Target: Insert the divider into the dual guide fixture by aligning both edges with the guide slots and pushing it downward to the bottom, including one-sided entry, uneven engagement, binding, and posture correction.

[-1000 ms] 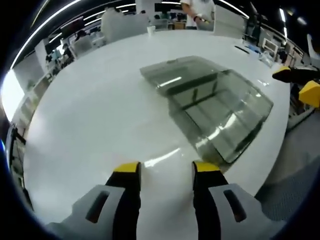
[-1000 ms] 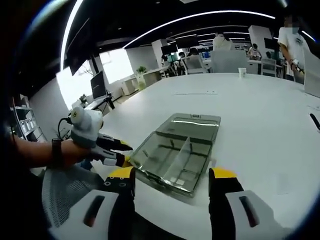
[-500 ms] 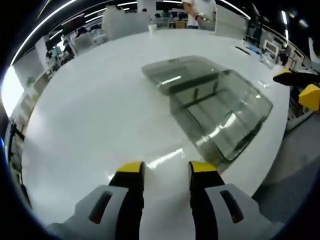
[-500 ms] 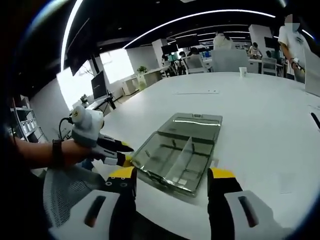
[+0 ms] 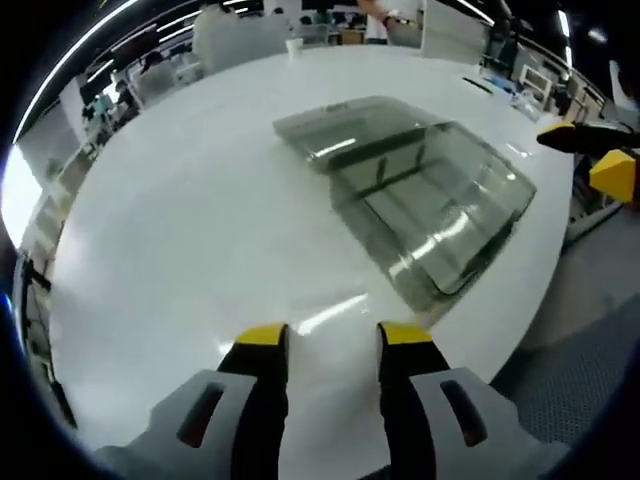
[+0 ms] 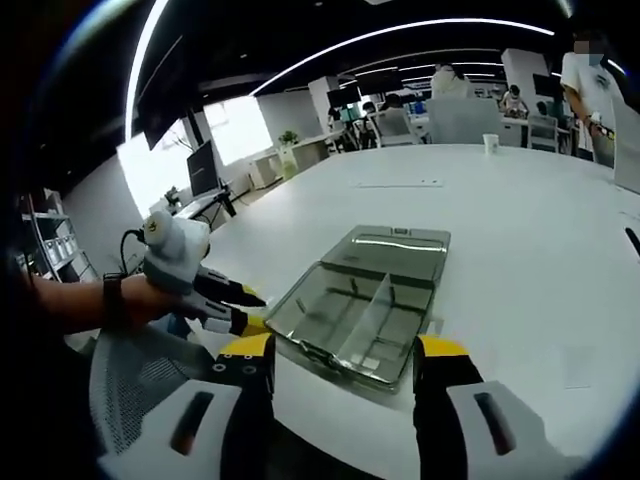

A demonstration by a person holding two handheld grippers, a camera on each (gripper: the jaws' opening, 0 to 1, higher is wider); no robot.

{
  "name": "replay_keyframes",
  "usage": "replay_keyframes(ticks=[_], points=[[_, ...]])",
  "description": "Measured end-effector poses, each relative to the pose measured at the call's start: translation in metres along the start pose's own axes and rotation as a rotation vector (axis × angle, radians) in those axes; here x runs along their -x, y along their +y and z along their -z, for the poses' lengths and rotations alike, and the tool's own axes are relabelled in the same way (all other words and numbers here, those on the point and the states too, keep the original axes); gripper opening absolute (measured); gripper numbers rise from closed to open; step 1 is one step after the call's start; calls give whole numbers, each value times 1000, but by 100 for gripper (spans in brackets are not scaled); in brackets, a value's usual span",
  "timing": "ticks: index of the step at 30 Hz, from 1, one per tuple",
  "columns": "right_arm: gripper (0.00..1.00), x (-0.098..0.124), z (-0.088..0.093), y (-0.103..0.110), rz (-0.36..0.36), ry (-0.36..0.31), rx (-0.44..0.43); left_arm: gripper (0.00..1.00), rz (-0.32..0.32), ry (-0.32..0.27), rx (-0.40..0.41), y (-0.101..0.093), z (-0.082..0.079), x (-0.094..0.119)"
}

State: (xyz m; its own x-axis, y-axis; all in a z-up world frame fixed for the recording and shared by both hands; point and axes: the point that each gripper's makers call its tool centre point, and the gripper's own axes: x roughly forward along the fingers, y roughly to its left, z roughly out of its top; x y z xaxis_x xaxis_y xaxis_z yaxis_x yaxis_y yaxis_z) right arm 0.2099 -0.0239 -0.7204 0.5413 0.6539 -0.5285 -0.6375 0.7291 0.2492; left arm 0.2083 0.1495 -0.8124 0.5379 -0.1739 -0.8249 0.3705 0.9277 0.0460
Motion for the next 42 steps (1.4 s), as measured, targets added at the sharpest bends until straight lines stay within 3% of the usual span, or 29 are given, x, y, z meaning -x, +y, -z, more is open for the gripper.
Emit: replay_keyframes(ticks=[9, 15, 35, 42], points=[[51, -2, -3, 1, -6, 0, 3, 37, 35, 88, 16, -2, 3, 0], [50, 0, 2, 0, -1, 5, -11, 33, -1, 124, 51, 2, 1, -3], [48, -1, -2, 2, -7, -4, -18, 30, 10, 68, 69, 2, 5, 7], [48, -2, -3, 5, -25, -1, -11, 30, 7, 19, 96, 5, -1, 16]])
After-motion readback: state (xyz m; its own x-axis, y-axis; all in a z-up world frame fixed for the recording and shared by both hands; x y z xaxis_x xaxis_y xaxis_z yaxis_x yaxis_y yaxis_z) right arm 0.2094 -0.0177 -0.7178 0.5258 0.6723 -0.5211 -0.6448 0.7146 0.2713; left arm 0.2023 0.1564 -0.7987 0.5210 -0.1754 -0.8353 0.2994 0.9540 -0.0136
